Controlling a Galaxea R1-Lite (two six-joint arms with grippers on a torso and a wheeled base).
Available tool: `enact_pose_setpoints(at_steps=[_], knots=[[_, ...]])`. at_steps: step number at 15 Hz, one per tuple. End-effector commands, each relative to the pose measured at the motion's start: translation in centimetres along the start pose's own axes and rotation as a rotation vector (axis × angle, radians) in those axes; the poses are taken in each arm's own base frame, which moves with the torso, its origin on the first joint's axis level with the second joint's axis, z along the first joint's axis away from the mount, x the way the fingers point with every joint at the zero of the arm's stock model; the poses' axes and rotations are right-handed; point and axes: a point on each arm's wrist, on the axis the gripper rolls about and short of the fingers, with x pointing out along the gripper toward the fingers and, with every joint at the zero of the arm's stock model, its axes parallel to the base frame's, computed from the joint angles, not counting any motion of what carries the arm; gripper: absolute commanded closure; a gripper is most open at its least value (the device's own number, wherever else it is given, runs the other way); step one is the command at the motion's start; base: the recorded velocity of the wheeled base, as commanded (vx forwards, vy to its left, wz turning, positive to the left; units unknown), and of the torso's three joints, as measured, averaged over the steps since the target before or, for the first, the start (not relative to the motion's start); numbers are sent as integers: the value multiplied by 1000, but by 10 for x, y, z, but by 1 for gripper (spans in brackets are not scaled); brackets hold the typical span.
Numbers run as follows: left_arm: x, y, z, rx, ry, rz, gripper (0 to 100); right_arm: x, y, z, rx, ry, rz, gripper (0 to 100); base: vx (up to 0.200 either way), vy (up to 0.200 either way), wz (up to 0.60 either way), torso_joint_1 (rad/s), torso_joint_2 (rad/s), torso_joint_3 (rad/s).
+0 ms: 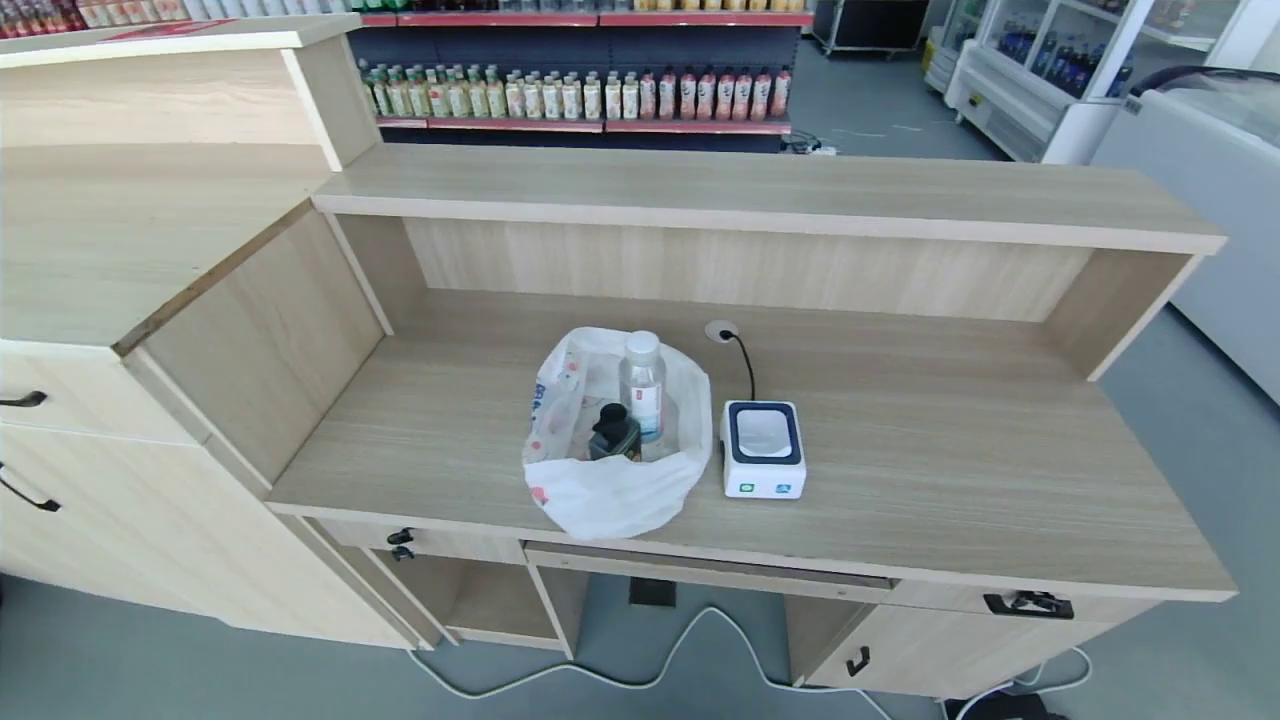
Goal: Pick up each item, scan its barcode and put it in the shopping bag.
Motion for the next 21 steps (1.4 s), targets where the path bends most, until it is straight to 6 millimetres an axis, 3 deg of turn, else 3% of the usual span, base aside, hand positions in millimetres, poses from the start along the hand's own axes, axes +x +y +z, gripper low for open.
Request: enact_pose_setpoints(at_steps=[1,7,10,13,21], knots=[[0,0,0,0,-1,0,0,-42,8,-12,13,14,-86,0,0,0,-600,2,2,-2],[0,0,0,0,-1,0,0,-135,75,-140,53,191,-2,0,0,0,-100,1,1,0],[0,0,0,0,-1,0,0,-171,88,-171,63,328,-6,0,0,0,0,0,0,0],[0,0,0,0,-1,0,0,-182,88,-175,130,257,-68,0,0,0,0,0,0,0],[0,0,0,0,-1,2,0,-182,87,-175,173,255,-61,0,0,0,0,0,0,0]])
